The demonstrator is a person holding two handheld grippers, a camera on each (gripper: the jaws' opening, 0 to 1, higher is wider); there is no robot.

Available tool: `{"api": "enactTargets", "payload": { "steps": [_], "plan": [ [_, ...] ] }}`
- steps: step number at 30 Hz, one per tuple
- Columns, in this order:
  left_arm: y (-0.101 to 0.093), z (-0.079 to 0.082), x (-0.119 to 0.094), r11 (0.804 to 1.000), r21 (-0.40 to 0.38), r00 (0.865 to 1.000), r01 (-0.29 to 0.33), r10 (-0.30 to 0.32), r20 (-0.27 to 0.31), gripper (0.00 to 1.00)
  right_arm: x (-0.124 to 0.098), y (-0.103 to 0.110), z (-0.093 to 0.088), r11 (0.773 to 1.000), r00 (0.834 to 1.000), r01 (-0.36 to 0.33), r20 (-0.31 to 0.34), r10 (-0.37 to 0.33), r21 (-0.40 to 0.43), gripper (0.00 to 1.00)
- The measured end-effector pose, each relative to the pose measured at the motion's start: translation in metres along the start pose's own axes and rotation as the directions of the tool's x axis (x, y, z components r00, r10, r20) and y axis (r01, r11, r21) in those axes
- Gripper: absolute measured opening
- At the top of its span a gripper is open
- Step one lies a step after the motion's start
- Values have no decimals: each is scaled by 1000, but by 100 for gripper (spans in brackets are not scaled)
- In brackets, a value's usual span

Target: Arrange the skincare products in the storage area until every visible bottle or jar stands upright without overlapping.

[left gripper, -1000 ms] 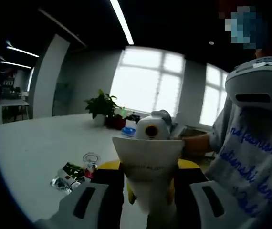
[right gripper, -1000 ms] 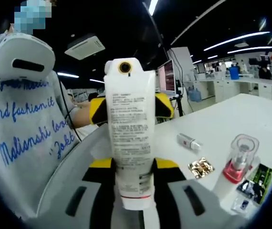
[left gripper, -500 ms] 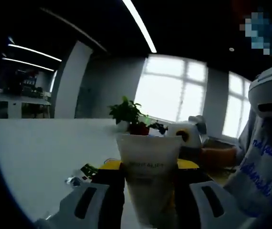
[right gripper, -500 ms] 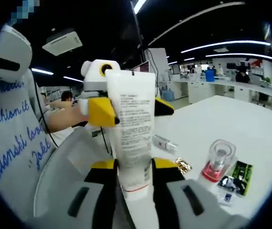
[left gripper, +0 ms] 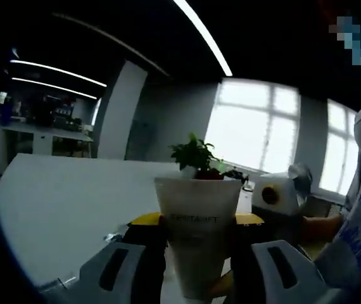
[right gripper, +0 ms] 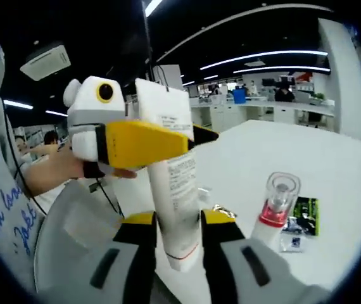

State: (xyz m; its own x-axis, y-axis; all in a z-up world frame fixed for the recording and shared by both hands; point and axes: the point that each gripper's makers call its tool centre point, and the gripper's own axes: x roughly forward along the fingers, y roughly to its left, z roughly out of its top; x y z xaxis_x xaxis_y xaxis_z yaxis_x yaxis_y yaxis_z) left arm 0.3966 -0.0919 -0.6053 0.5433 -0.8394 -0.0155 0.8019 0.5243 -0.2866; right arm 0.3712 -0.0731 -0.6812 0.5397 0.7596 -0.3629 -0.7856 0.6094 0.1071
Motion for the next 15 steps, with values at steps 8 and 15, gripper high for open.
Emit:
{"api": "enactTargets", "payload": {
  "steps": [8, 15],
  "plan": [
    [10, -7, 1, 997, -2, 996, -79, 79, -34, 36, 3, -8, -2, 984, 993, 106, -34, -111, -143, 23],
    [9, -12, -1, 999, -3, 997, -52, 52, -59, 37, 0, -11, -5, 978, 995, 67, -62, -80, -197, 20]
  ]
}}
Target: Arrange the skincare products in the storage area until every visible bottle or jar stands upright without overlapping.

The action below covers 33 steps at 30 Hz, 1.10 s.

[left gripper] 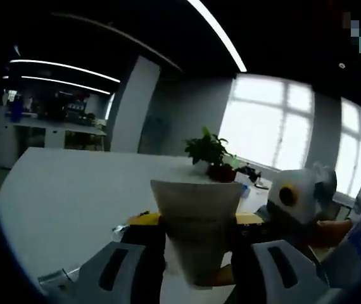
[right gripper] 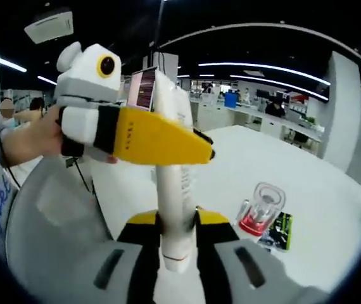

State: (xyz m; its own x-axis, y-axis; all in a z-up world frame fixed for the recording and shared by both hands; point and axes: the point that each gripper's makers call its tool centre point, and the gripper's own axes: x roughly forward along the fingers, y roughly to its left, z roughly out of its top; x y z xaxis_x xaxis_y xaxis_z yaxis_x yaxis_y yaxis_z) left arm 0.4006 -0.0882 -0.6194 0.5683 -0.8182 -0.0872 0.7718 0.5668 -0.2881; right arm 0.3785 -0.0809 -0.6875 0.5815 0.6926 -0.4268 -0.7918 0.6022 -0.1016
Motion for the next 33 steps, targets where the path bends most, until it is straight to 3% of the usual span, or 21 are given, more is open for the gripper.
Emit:
{"api": "enactTargets", "payload": {
  "steps": [8, 15, 17, 18, 20, 22, 33],
  "plan": [
    [-10, -2, -2, 995, 30, 995, 97, -96, -29, 35, -9, -2, -2, 992, 993, -112, 26, 114, -53, 18],
    [-22, -9, -5, 974, 67, 975, 215, -209, -81, 31, -17, 2, -8, 974, 980, -195, 7, 197, -113, 18],
    [-26, -13, -6, 964, 80, 964, 253, -245, -105, 29, -19, 3, -13, 962, 972, -233, -11, 234, -145, 17],
    [-37, -15, -9, 937, 119, 941, 329, -315, -124, 25, -20, 3, -16, 960, 970, -241, -29, 240, -143, 17],
    [-38, -18, -9, 937, 144, 943, 318, -298, -147, 22, -22, 6, -18, 947, 963, -270, -33, 268, -173, 17],
    [-40, -23, -10, 930, 153, 935, 335, -308, -176, 19, -23, 8, -22, 939, 957, -290, -51, 285, -184, 16],
    [-51, -26, -11, 900, 188, 913, 392, -356, -199, 13, -27, 15, -25, 915, 931, -365, -58, 360, -175, 16]
  ]
}}
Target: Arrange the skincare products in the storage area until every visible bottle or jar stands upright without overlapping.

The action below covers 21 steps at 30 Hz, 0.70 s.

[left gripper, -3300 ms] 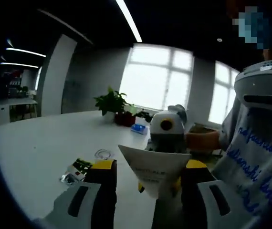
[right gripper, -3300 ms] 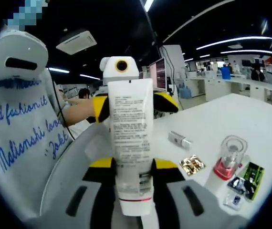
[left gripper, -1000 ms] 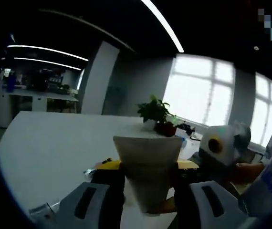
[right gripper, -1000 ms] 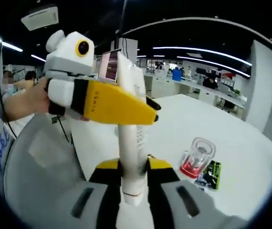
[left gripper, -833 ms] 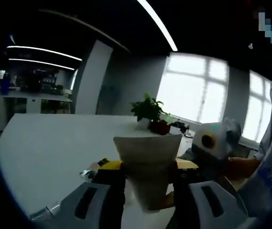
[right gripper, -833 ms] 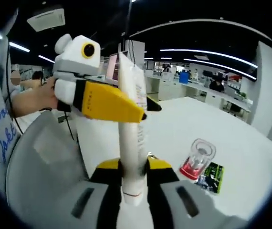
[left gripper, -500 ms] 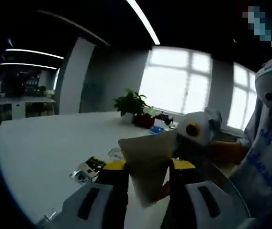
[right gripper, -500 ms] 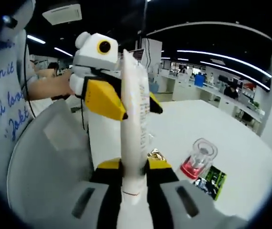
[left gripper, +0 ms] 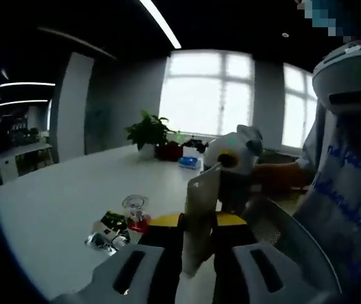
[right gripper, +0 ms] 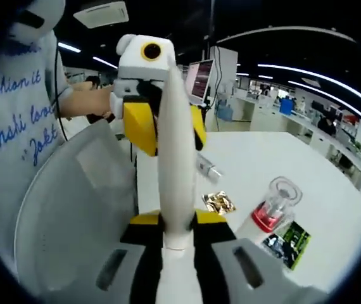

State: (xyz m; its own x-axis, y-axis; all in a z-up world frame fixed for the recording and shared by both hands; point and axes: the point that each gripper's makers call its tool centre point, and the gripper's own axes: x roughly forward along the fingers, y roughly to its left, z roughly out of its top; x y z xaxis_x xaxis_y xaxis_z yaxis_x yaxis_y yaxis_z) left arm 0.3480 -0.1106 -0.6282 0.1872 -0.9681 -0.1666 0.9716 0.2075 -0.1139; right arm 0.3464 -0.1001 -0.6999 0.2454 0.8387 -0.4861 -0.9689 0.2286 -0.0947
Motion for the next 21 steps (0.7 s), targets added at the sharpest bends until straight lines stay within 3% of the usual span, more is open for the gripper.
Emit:
{"api": "enactTargets", "payload": {
  "steps": [14, 21],
  "plan": [
    [2, -5, 2, 997, 79, 999, -19, 22, -36, 8, 7, -6, -8, 999, 1000, 8, -19, -7, 31, 19],
    [11, -5, -2, 997, 68, 999, -35, 36, -23, 6, 2, -16, -11, 996, 999, 43, -23, -42, 72, 22]
  ]
}}
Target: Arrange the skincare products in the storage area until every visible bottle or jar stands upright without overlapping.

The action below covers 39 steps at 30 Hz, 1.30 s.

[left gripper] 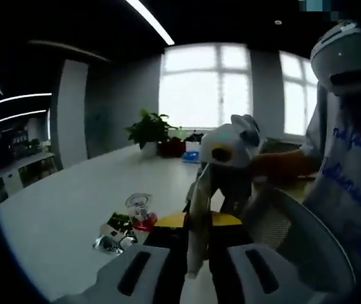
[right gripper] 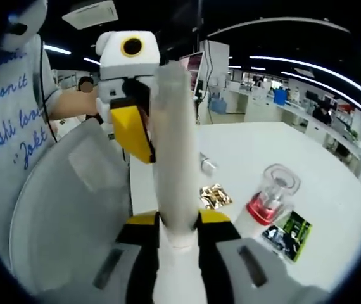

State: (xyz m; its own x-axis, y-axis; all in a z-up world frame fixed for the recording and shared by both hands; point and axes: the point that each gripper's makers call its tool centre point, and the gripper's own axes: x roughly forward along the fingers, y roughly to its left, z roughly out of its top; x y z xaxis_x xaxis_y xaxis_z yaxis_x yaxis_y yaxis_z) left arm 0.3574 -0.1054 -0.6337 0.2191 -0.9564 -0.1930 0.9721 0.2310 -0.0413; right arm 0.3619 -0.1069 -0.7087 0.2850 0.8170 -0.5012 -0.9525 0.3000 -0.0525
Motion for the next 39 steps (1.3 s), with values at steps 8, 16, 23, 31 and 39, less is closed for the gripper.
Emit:
{"api": "enactTargets", "payload": {
  "steps": [8, 16, 23, 31, 39],
  "plan": [
    [-2, -7, 9, 1000, -12, 1000, 8, -9, -5, 5, 0, -2, -1, 1000, 1000, -1, 5, 1, 22, 23],
    [-1, -18, 10, 1000, 0, 999, 15, -15, -40, 5, -1, -1, 3, 1000, 1000, -10, 13, 10, 25, 22],
    [4, -38, 13, 1000, 26, 994, 15, -12, -110, 5, -3, -2, 6, 1000, 1000, -14, 10, 13, 16, 19],
    [8, -51, 13, 1000, 14, 991, 9, -7, -130, 5, -5, -3, 15, 1000, 999, -23, 25, 22, 7, 15],
    [13, -52, 12, 1000, 9, 993, 0, 1, -120, 5, -8, -7, 25, 997, 999, -39, -26, 37, -64, 14]
  ]
}}
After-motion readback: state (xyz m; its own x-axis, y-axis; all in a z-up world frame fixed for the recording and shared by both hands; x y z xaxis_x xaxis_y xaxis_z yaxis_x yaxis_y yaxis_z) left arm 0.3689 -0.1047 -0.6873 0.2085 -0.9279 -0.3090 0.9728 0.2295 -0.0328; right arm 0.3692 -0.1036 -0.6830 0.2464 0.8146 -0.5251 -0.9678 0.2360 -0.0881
